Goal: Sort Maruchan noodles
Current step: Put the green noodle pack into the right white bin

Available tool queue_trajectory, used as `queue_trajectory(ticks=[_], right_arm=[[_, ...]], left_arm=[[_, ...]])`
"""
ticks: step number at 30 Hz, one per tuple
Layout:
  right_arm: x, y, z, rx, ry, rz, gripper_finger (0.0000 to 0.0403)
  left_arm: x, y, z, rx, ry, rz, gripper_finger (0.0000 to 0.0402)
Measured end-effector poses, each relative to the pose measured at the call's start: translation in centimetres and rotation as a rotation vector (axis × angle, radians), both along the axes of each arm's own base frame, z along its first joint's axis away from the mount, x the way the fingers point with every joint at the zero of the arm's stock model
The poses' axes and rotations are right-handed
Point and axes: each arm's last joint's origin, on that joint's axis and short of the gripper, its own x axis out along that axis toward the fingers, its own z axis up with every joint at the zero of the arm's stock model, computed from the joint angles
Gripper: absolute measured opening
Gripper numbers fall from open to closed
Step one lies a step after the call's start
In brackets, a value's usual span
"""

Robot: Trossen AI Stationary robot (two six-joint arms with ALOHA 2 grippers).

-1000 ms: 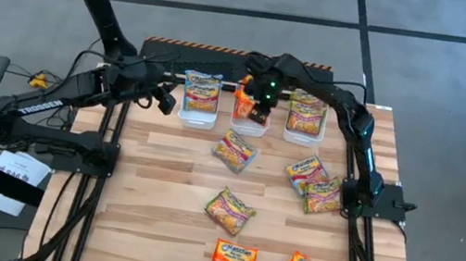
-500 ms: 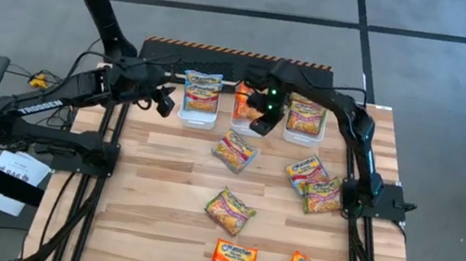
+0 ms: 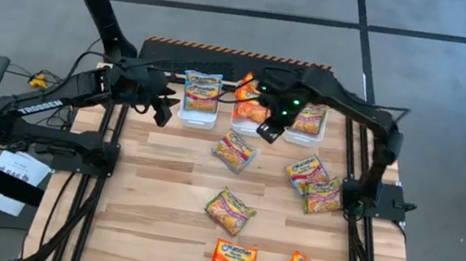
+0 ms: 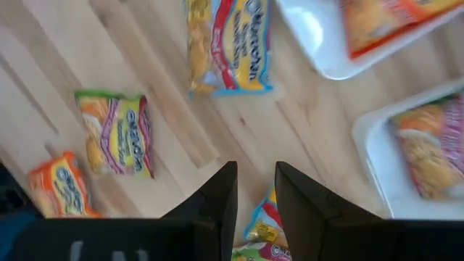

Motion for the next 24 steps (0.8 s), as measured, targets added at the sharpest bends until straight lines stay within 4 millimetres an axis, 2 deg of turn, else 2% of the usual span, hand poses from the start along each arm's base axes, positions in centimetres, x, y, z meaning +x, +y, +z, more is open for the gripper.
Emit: queue_trajectory(ticks=[4, 8, 15, 20, 24], right_arm=[[-2.6, 2.0, 2.1, -0.070, -0.038, -0.116, 0.0119], [-5.6, 4.2, 2.3, -0.092, -0.063, -0.234, 0.0119], [-9.8, 7.9, -0.5, -0.043, -0.144, -0.405, 0.0119], [-11.4, 10.3, -2.7, 0.050, -0.218, -0.488, 0.0119], [-11.7, 11.9, -4.3, 0.103, -0.229, -0.511, 0.0119]], left_arm=[[0.1, -0.2, 0.0, -0.028, -0.011, -0.072, 0.0137], [0.2, -0.3, 0.0, -0.030, -0.010, -0.110, 0.0137], [0.2, -0.3, 0.0, -0.008, 0.004, -0.137, 0.0137], [0.2, -0.3, 0.0, -0.010, 0.004, -0.140, 0.0137], [0.2, -0.4, 0.0, -0.006, 0.008, -0.155, 0.0137]])
